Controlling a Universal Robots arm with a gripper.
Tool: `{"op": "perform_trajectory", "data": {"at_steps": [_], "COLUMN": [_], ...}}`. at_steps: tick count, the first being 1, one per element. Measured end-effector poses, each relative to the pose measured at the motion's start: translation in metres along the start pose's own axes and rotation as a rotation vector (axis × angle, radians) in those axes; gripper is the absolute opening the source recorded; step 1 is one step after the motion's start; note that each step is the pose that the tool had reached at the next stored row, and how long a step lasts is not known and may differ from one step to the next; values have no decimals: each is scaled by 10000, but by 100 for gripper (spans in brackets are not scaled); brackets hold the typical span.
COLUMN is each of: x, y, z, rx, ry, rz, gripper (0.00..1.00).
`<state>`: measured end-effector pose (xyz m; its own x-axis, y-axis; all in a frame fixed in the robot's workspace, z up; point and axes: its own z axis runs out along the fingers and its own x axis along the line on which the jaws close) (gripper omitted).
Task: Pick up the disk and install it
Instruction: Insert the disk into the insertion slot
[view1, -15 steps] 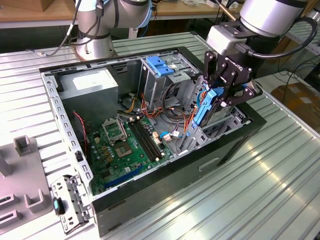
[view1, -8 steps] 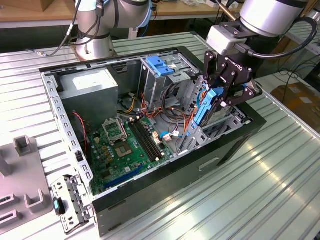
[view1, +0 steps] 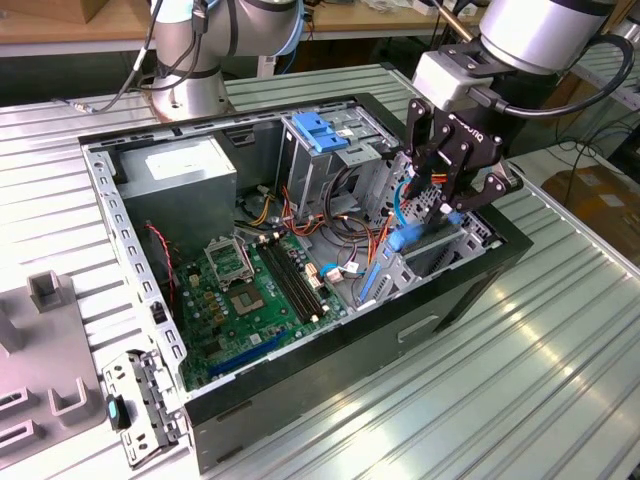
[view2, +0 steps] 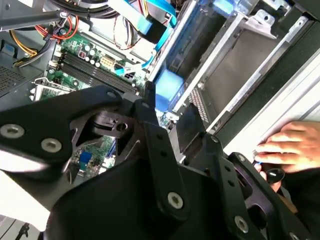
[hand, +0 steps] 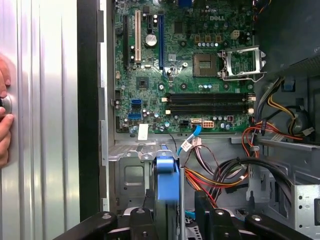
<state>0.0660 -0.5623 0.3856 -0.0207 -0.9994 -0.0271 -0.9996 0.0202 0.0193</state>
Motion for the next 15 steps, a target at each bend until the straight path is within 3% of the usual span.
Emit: {"op": "perform_trajectory", "data": {"at_steps": [4,6,7,10,15], "x": [0,0,0,0,1], "y": [0,0,0,0,0], "z": [0,1,2,2,3], "rx": [0,0,0,0,0], "ry": [4,3,4,3,3], "rz": [0,0,0,0,1], "gripper": [43,29,29,12,11]}}
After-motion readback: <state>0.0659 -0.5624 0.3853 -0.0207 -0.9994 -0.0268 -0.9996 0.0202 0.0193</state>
